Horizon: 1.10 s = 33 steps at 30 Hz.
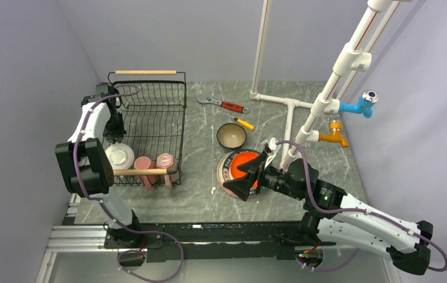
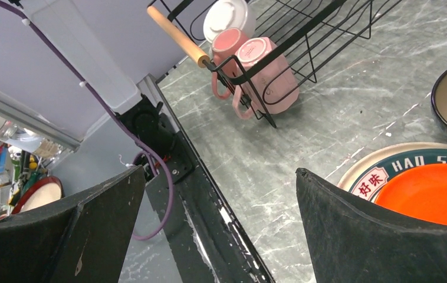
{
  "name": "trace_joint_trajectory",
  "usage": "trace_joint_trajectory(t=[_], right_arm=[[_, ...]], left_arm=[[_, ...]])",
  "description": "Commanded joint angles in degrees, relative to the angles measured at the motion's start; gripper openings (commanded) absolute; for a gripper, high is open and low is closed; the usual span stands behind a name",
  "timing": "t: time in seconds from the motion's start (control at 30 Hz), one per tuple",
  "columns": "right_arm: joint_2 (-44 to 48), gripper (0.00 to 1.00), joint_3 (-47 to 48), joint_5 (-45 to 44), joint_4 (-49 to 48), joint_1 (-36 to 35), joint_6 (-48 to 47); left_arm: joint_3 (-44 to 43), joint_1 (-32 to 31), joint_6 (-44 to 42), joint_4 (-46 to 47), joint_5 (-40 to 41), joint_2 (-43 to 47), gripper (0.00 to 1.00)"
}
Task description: Load the mixed dishes into the dish rack
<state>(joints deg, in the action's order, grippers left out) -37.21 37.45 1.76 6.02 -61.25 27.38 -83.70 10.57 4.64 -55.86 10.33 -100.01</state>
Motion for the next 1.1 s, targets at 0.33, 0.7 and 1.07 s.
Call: trace_joint_trajectory(t=[0.33, 0.7, 1.07], right_arm=[[-0.2, 1.00, -0.4, 0.2, -3.4, 0.1, -1.0], [-0.5, 1.00, -0.2, 0.1, -3.5, 0.1, -1.4], [-1.3, 1.00, 0.4, 0.0, -2.9, 0.3, -1.5]], left_arm=[[7.3, 5.4, 2.6, -0.2, -6.6, -0.6, 0.00], [6.7, 5.7, 2.6, -2.9, -4.6, -2.0, 0.00], [7.1, 5.6, 2.8, -3.7, -5.3, -2.6, 0.47]])
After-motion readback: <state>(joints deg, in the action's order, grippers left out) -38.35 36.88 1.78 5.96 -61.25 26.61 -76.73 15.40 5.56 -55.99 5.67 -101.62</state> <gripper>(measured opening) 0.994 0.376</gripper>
